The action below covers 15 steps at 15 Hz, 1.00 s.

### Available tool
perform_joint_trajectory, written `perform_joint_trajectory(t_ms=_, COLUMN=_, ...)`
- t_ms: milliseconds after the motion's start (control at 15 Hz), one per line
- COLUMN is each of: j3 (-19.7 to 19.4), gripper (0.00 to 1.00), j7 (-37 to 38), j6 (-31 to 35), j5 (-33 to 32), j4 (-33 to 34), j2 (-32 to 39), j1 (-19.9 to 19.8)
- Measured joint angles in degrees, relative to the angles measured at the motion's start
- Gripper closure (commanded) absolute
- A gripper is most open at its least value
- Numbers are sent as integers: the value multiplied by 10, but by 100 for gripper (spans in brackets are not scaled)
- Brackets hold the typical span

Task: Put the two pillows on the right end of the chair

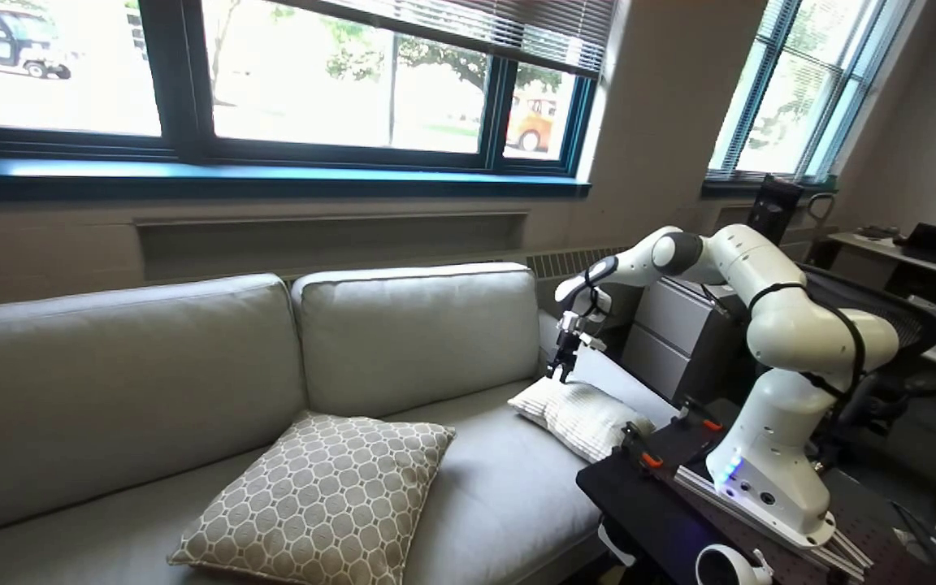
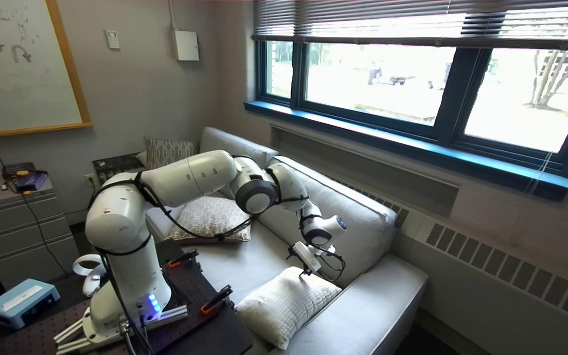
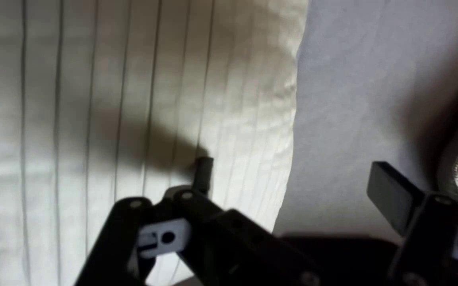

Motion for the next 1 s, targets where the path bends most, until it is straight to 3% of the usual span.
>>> perform_joint_trajectory(t_ms=200, j3=-12, gripper=0, j7=36, j6=-33, j5=0, j4=68, j2=62, j1=11)
perform_joint_trajectory(t_ms=400, j3=-25, gripper=0, j7=54, j6=-48, j5=0, j4=101, j2=75, j1=1)
perform_joint_trajectory(t_ms=1000, j3=-67, gripper=0, j7=57, j6=3, j5=0, j4=92, j2=26, j1=-51)
